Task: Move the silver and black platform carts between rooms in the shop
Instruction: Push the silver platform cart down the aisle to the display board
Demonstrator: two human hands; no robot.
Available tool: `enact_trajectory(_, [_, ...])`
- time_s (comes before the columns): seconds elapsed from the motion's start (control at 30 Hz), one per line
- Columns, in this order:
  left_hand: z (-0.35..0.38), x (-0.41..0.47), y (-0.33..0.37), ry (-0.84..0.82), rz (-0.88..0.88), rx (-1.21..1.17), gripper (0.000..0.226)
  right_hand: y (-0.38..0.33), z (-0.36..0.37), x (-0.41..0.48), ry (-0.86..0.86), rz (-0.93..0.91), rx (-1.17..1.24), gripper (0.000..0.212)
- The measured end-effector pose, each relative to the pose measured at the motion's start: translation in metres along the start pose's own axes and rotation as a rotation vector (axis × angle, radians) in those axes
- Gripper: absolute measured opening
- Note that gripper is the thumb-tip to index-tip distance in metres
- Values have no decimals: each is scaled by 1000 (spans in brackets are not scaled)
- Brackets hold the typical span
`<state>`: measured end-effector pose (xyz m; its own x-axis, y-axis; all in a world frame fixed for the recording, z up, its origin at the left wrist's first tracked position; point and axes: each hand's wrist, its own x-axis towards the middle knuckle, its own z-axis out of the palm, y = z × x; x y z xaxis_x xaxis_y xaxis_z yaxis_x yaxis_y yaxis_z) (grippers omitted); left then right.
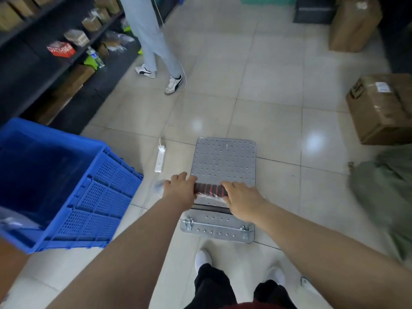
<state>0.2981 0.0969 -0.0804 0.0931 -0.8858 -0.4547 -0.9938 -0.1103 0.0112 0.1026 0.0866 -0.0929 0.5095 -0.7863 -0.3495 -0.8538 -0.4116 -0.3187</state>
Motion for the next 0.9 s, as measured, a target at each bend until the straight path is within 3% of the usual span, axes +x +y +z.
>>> enact_trajectory(0.33, [4,26,-45,-10,48,-106,57,-23,16,11,155,192,68,37])
enact_trajectory(0.9, [-29,86,5,-19,68,-100,39,46,-31,58,123,228,50,31])
